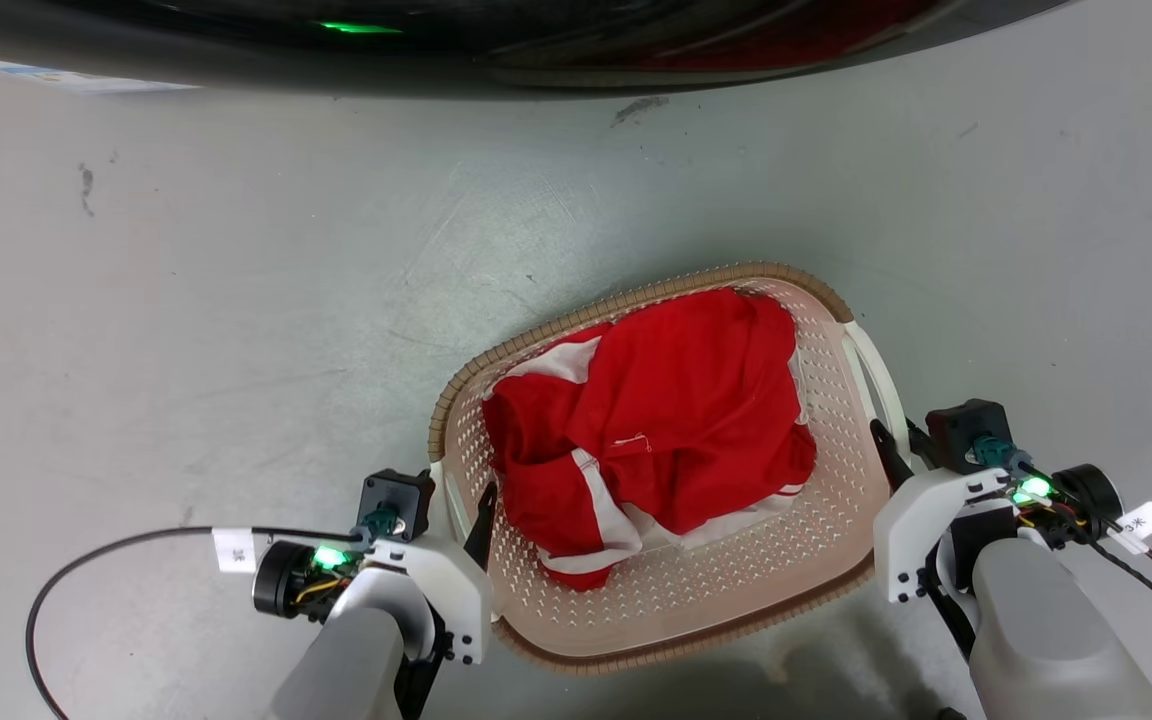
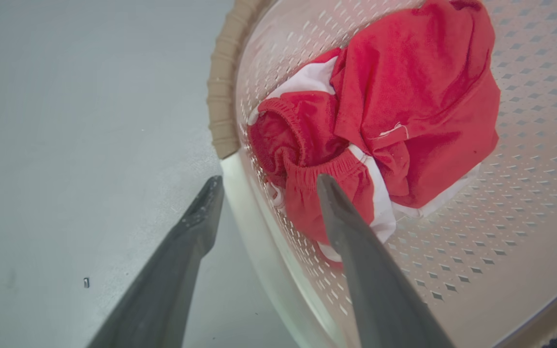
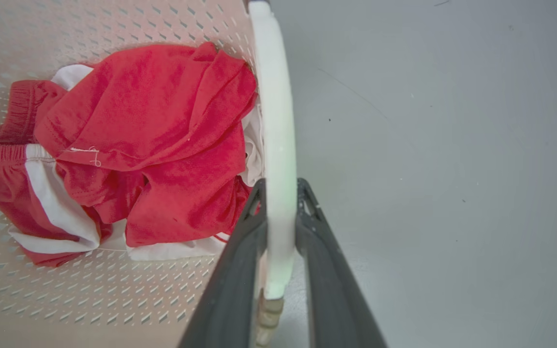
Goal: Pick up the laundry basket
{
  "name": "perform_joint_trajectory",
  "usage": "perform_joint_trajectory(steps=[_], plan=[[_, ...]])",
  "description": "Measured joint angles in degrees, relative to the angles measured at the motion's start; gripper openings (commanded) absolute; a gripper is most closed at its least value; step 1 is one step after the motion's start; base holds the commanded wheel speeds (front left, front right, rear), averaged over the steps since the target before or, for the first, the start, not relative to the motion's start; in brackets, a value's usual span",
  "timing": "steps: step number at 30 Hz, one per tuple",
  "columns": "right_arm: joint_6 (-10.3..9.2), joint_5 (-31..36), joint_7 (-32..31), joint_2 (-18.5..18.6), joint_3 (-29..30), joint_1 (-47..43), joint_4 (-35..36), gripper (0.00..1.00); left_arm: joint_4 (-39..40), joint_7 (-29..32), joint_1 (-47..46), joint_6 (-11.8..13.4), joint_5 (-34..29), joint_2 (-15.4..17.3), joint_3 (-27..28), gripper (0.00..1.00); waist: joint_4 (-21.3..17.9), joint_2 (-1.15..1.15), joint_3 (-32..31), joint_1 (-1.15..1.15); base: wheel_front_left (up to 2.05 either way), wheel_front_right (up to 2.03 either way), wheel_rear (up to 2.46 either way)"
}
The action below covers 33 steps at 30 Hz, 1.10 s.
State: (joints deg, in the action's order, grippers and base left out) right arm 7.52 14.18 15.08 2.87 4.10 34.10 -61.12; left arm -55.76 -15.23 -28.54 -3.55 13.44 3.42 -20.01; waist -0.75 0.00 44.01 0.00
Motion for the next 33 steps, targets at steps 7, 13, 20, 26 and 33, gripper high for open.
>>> perform_joint_trajectory(steps=[7, 13, 20, 26, 33], plan=[[0.00, 0.04, 0.01, -0.02, 0.12, 0.20, 0.20, 0.00, -4.19, 0.00, -3.10, -0.98, -0.03, -0.21, -0.82, 1.00, -0.49, 0.00, 0.93, 0.00, 0.00, 0.00, 0.00], [0.02, 0.00, 0.10, -0.01, -0.03, 0.53, 0.37, 0.00, -7.14, 0.00, -4.97, -1.47, 0.01, -0.32, -1.37, 1.00, -0.82, 0.00, 1.47, 0.00, 0.00, 0.00, 0.00], [0.01, -0.08, 0.10, 0.04, -0.16, 0.62, 0.67, 0.00, -8.31, 0.02, -6.08, -1.79, 0.11, -0.37, -2.09, 0.00, -0.85, 0.00, 1.61, 0.00, 0.00, 0.00, 0.00], [0.03, -0.07, 0.11, 0.02, 0.01, 0.58, 0.79, 0.00, -8.39, 0.01, -6.66, -1.49, 0.41, -0.31, -2.54, 0.00, -0.59, 0.00, 1.67, 0.00, 0.00, 0.00, 0.00], [0.03, 0.00, -0.01, -0.09, -0.13, 0.48, -0.05, 0.00, -9.38, 0.18, -6.91, -1.99, 1.41, -0.23, -3.49, 0.00, -0.21, 0.00, -0.07, 0.00, 0.00, 0.00, 0.00]])
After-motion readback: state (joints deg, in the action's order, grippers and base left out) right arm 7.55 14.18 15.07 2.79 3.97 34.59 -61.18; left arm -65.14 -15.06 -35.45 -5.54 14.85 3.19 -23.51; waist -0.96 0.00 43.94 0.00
